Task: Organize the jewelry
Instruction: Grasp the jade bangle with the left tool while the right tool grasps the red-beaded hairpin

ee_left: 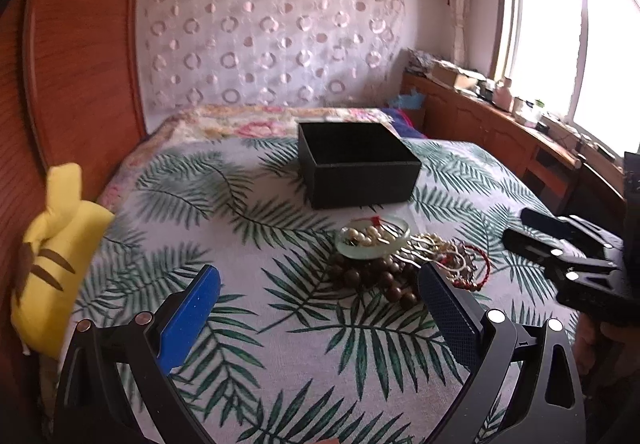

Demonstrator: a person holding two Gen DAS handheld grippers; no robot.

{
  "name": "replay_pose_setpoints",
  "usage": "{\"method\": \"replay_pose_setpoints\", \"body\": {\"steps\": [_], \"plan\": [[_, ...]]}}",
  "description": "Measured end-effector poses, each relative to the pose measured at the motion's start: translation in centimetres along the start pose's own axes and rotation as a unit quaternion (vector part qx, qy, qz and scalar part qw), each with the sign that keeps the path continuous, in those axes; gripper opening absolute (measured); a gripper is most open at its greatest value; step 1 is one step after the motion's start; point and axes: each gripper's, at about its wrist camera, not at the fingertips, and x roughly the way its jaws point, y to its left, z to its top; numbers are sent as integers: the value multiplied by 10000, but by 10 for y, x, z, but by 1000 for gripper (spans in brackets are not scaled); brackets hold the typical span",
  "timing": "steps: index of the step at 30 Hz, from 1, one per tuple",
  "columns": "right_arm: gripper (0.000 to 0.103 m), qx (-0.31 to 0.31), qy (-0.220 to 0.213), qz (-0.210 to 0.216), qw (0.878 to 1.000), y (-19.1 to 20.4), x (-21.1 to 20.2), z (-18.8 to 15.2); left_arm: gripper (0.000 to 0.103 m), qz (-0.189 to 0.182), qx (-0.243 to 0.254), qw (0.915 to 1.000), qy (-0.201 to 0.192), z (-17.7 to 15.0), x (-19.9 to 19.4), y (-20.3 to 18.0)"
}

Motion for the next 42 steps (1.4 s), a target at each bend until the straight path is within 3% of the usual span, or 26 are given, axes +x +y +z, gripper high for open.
{"method": "replay_pose_setpoints", "body": {"steps": [9, 16, 23, 27, 32, 33, 42], "plan": [[62, -55, 453, 257, 9986, 2, 24, -9, 96, -569, 56, 9966, 596, 8, 43, -1], [62, 94, 495, 419, 9978, -3, 26, -12, 89, -934, -8, 9913, 923, 20, 71, -6], [62, 166, 483, 478, 9976, -5, 26, -12, 87, -1128, -31, 9851, 1296, 31, 106, -14], [62, 164, 471, 476, 9976, -5, 26, -13, 80, -1139, -65, 9828, 1452, 32, 121, -16], [62, 178, 463, 489, 9976, -6, 26, -12, 76, -1200, -27, 9817, 1480, 32, 125, -18], [62, 173, 465, 485, 9976, -6, 26, -12, 69, -1272, -41, 9809, 1471, 32, 125, -18], [62, 90, 524, 483, 9974, -4, 28, -12, 69, -1151, -39, 9868, 1138, 33, 99, -3]]}}
